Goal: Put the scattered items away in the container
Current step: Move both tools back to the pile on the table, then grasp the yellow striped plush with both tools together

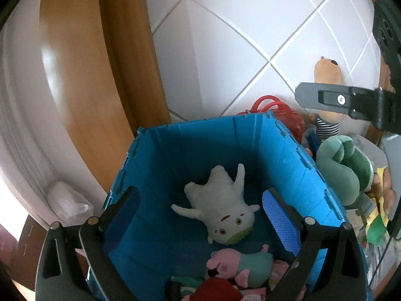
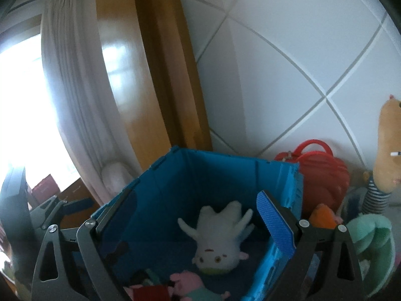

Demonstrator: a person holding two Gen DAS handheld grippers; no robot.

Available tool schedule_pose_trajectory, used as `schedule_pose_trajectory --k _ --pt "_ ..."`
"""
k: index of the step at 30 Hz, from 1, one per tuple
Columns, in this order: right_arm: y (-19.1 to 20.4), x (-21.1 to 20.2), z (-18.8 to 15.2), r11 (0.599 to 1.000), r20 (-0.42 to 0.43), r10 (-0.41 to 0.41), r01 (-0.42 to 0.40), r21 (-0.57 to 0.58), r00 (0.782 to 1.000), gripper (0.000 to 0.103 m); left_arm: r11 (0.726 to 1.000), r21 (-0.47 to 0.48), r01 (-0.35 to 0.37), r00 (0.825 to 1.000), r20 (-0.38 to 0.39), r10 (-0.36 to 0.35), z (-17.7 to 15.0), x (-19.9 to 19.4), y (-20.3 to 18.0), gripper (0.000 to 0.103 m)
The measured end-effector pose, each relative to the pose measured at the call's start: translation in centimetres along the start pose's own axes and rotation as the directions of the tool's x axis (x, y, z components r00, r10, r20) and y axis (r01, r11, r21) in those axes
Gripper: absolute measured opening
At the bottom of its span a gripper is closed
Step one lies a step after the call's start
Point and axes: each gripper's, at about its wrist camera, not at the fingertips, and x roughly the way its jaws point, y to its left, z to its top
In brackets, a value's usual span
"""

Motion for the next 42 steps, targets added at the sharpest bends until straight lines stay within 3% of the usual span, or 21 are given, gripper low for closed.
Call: schedule_pose_trajectory --k 7,13,19,26,34,42 --pt "-1.4 -4.5 -2.3 1.000 0.031 -0.019 0.019 0.004 0.999 0.098 0.999 -0.039 0.005 1.000 0.030 -0.004 -1.4 -3.1 -1.9 0.099" --pt "-5.3 -11.7 -5.6 0.998 0.074 -0.047 0.045 0.035 0.996 0.103 0.998 -0.062 0.009 0.997 0.075 -0.004 -2.3 -7.2 -7.1 0.100" --pt "-11.8 -21.3 -8.8 0.993 0.124 -0.104 0.097 0.060 0.987 0.103 0.999 -0.031 0.010 0.993 0.121 -0.006 -2.7 -10.7 -16.9 0.103" --pt "-21.7 -32.0 -13.0 0.983 0.105 -0.180 0.173 0.066 0.978 0.103 0.996 -0.040 0.081 0.988 0.137 -0.075 -3.8 -11.8 -30.3 0.103" --pt "-31.0 -39.0 -18.3 0.947 0.053 -0.291 0.280 0.156 0.955 0.103 0.987 0.009 0.161 0.986 0.027 -0.161 -5.9 -9.1 -41.7 0.103" --pt "-36.6 -41.0 -24.4 0.889 -0.045 -0.369 0.367 0.276 0.928 0.103 0.957 0.099 0.273 0.961 -0.063 -0.268 -9.4 -5.2 -49.5 0.103"
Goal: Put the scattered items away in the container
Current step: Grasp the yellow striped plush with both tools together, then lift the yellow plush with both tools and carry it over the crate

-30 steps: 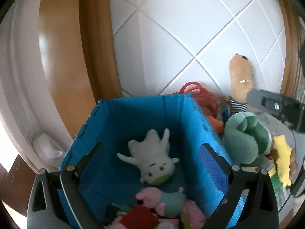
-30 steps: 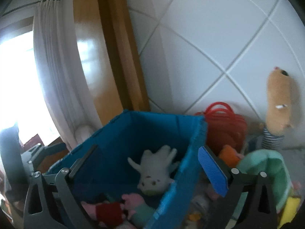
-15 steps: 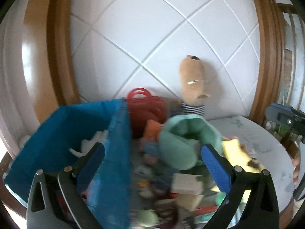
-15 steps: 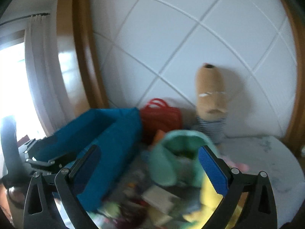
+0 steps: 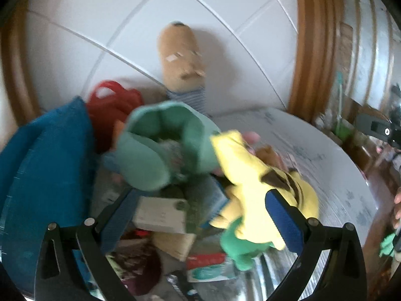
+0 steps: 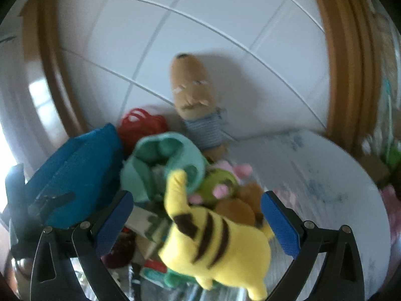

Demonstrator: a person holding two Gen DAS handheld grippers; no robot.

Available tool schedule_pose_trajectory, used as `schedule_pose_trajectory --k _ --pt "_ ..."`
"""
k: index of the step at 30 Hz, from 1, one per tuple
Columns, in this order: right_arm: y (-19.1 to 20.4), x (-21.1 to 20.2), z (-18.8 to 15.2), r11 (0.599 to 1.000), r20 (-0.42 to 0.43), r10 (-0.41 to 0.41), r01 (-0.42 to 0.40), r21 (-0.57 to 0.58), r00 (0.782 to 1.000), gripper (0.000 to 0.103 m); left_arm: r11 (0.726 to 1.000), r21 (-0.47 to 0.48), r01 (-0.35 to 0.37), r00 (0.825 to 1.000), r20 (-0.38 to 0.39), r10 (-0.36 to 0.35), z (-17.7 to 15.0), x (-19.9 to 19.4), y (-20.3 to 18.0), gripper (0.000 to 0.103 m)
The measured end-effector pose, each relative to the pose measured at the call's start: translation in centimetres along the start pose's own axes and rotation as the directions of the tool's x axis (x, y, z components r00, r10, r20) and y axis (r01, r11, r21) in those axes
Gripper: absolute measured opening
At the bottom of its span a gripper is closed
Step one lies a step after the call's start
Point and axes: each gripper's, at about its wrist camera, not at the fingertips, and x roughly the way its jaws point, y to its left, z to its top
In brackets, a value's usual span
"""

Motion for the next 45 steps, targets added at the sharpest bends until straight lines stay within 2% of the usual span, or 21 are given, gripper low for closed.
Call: schedule_pose_trajectory --k 6,13,18,25,28,33,38,45 --pt "-4.4 1.9 -5.4 0.994 -0.095 -0.084 0.090 0.057 0.992 0.103 0.994 0.090 0.065 0.997 -0.037 -0.062 -2.4 4.2 -4.1 0.103" --pt "-8.5 4.1 -10.4 0.991 -0.208 -0.058 0.082 0.108 0.976 0.103 0.987 0.135 0.093 0.992 -0.102 -0.079 -4.8 6.9 -7.7 0.103" --pt "-10.4 5.1 -12.8 0.994 -0.279 -0.030 0.058 0.092 0.960 0.103 0.989 0.123 0.083 0.991 -0.112 -0.070 -5.4 7.6 -10.0 0.103" --pt "-12.3 6.6 -15.7 0.996 -0.342 0.026 0.004 0.086 0.939 0.103 0.992 0.128 0.010 0.992 -0.128 0.007 -5.6 9.1 -11.8 0.103" --pt "-12.7 7.5 -16.9 0.997 -0.355 0.040 -0.014 0.074 0.934 0.103 0.993 0.115 0.004 0.991 -0.131 0.011 -5.8 9.9 -11.7 0.103" --pt "-12.8 9.8 -18.6 0.998 -0.353 0.061 -0.047 0.049 0.934 0.103 0.992 0.115 0.050 0.991 -0.126 -0.035 -6.4 11.2 -11.7 0.103" --pt "-12.3 11.8 -19.3 0.998 -0.311 0.054 -0.060 -0.009 0.949 0.103 0.988 0.116 0.104 0.989 -0.114 -0.091 -6.9 12.4 -11.7 0.103" --pt "-11.4 13.6 -19.1 0.991 -0.262 0.091 -0.113 -0.069 0.961 0.103 0.979 0.157 0.126 0.990 -0.081 -0.114 -6.6 13.2 -11.6 0.103"
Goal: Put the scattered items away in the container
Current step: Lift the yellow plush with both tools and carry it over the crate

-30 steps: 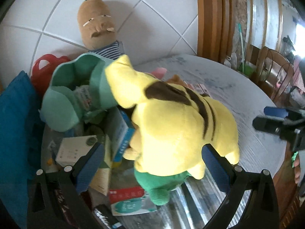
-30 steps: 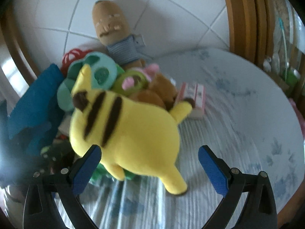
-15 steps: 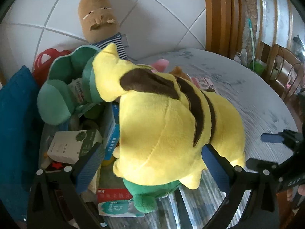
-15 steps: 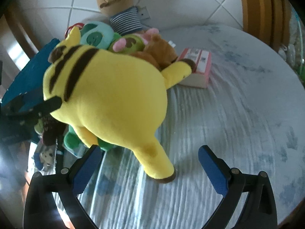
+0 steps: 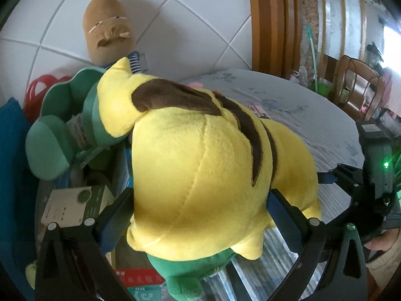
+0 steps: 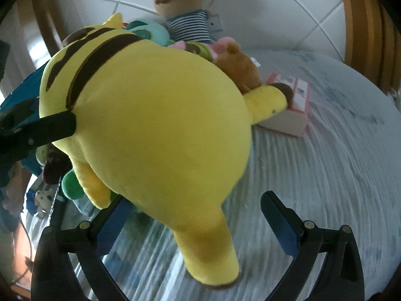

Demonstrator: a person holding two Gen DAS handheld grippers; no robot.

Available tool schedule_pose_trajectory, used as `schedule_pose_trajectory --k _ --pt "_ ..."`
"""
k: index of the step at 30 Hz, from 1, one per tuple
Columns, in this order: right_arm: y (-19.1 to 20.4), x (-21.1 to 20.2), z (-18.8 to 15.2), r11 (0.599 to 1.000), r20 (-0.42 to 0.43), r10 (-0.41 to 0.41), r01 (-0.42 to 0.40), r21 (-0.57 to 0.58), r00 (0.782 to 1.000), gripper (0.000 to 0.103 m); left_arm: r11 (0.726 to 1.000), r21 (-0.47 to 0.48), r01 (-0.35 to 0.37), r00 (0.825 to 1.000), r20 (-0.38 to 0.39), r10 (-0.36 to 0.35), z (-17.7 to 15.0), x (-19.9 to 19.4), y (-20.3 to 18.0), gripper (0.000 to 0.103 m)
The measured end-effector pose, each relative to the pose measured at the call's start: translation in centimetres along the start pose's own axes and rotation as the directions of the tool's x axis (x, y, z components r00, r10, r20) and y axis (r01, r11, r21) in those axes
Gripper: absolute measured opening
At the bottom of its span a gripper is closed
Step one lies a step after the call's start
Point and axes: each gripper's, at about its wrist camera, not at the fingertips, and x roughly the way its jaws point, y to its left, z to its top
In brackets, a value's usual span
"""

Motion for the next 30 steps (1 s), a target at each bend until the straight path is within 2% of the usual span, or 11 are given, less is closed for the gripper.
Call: schedule_pose_trajectory --k 11,14,16,18,22,30 --pt "0.9 2.4 1.5 0.995 0.023 0.060 -0.058 -0.075 0.998 0.103 0.997 0.035 0.066 0.998 0.023 -0.066 0.5 1.1 1.4 0.103" --pt "2.3 3.1 2.3 0.992 0.060 -0.008 0.015 -0.126 0.998 0.103 0.998 0.045 0.045 0.998 0.040 -0.047 0.7 1.8 0.8 0.103" --pt "2.8 3.1 2.3 0.990 0.097 -0.026 0.040 -0.135 0.995 0.102 0.998 0.049 0.041 0.998 0.055 -0.043 0.6 1.8 0.6 0.098" --pt "2.9 2.2 2.0 0.992 0.146 -0.003 0.022 -0.128 0.989 0.098 0.998 0.040 0.052 0.995 0.081 -0.055 0.4 0.9 0.9 0.095" --pt "3.9 -0.3 2.3 0.990 0.224 0.000 0.032 -0.141 0.975 0.096 0.998 0.038 0.054 0.987 0.147 -0.059 0.9 -1.8 1.1 0.095" --pt "6.7 -5.8 5.3 0.983 0.300 0.015 0.041 -0.178 0.954 0.096 0.998 0.067 0.020 0.972 0.233 -0.035 4.0 -8.2 0.7 0.094"
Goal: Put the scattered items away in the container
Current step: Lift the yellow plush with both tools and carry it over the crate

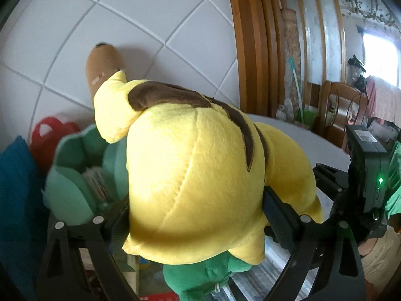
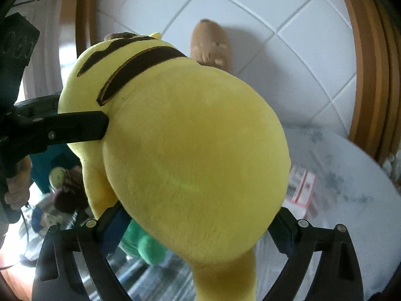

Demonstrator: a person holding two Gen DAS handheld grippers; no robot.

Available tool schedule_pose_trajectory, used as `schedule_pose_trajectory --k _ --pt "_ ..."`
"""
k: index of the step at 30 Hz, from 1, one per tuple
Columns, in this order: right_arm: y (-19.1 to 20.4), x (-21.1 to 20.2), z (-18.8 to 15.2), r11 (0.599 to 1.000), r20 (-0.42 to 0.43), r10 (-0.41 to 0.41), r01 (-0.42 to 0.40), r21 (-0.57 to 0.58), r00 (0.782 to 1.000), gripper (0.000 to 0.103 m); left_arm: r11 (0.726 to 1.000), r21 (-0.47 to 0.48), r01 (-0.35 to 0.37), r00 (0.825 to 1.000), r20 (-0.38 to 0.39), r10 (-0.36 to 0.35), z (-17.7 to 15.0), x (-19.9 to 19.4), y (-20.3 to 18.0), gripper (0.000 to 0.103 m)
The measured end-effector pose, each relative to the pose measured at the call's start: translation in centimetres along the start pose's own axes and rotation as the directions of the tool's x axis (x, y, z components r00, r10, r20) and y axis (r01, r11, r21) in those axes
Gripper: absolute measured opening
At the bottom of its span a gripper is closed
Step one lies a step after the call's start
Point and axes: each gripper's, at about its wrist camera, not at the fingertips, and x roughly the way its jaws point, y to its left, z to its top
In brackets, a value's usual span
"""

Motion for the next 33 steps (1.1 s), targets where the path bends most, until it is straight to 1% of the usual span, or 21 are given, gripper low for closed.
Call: schedule_pose_trajectory --k 4,7,12,16,22,26,30,33 --pt "1.2 -2.3 2.6 1.000 0.036 0.000 0.000 -0.023 0.999 0.096 1.000 -0.005 -0.014 0.999 0.029 0.014 2.2 -3.0 0.3 0.094" --pt "2.3 -3.7 4.6 0.999 0.053 0.014 -0.012 -0.041 0.998 0.096 0.999 -0.015 -0.039 0.998 0.047 0.040 3.7 -5.4 0.6 0.094" --pt "4.5 -4.8 7.6 0.996 0.064 0.059 -0.054 -0.077 0.996 0.096 0.994 -0.051 -0.097 0.993 0.060 0.100 5.2 -8.8 1.6 0.094" --pt "6.7 -5.1 9.7 0.988 0.068 0.106 -0.098 -0.118 0.992 0.096 0.984 -0.086 -0.153 0.985 0.072 0.160 5.7 -11.4 2.8 0.094" --pt "10.5 -4.3 12.6 0.963 0.071 0.201 -0.183 -0.199 0.977 0.096 0.957 -0.150 -0.249 0.962 0.080 0.263 5.1 -15.2 5.6 0.094" --pt "14.0 -3.2 13.8 0.942 0.074 0.259 -0.235 -0.240 0.963 0.096 0.934 -0.176 -0.312 0.942 0.074 0.329 4.1 -18.0 8.3 0.094" --pt "18.7 -1.8 15.1 0.921 0.080 0.313 -0.282 -0.269 0.946 0.096 0.912 -0.194 -0.362 0.921 0.078 0.382 2.9 -20.9 11.3 0.094" --pt "22.3 -0.4 16.2 0.907 0.088 0.338 -0.300 -0.295 0.937 0.096 0.898 -0.202 -0.391 0.906 0.088 0.414 2.1 -23.2 14.1 0.094"
